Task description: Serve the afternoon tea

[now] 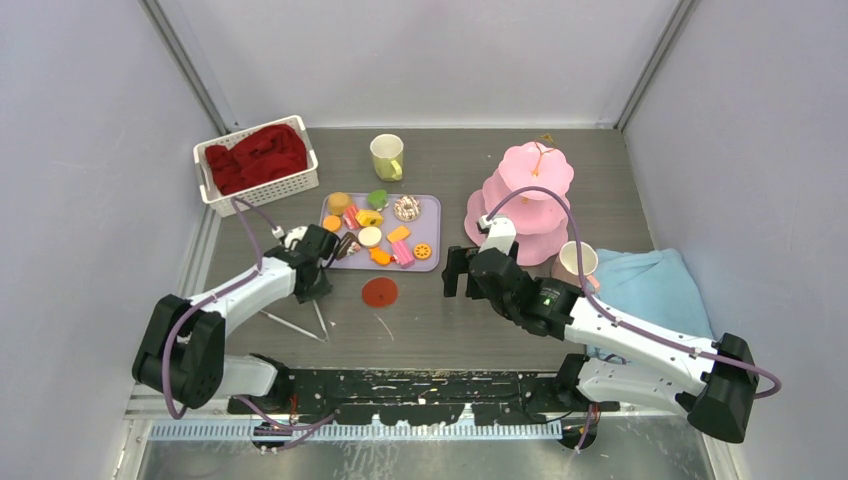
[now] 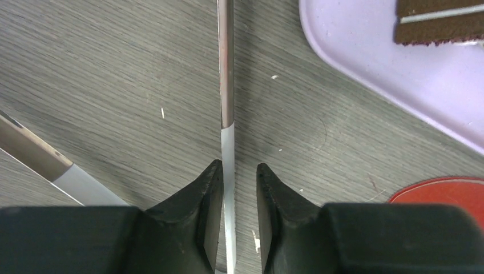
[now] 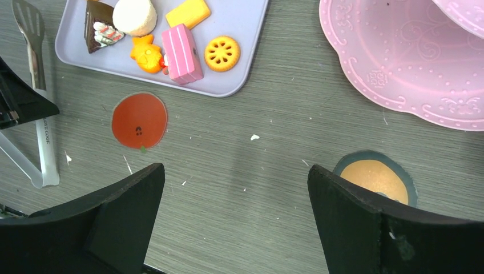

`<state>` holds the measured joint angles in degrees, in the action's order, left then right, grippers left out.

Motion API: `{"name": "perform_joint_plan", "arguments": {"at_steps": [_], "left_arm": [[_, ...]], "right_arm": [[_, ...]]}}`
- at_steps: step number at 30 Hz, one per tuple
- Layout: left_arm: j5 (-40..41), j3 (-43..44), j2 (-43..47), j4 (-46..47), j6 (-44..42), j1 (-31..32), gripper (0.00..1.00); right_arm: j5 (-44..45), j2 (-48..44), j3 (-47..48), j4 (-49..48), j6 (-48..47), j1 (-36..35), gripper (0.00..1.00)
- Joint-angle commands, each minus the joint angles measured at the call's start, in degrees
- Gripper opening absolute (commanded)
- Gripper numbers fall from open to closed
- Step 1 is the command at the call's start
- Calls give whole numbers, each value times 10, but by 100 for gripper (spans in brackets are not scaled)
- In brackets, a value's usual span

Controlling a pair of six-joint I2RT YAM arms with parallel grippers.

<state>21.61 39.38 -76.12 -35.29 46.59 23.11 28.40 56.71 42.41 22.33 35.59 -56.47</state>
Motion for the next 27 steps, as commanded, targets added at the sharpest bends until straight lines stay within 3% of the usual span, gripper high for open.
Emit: {"name": "perform_joint_plan", "arguments": {"at_steps": [1,7,11,16,18,24,27], "left_arm": [[0,-1,10,37,16,-14,25],[-53,-39,12,47,92,-12,11],[-56,-55,50,42,155,17,11],[-43,-45,95,20,224,97,14],[-38,-40,112,11,238,125,20],[-14,10,169,-85,191,141,64],[21,46,219,-139,137,141,74]], "right_arm": [[12,-6,10,-1,-15,-2,100],[20,-12,0,-3,-12,-1,100],[12,-13,-8,0,-2,-2,100],[-3,-9,-8,-7,-11,-2,100],[-5,-8,-5,-10,-18,-2,100],[-8,9,4,-35,-38,-2,99],[-46,18,0,-78,-48,-7,99]]}}
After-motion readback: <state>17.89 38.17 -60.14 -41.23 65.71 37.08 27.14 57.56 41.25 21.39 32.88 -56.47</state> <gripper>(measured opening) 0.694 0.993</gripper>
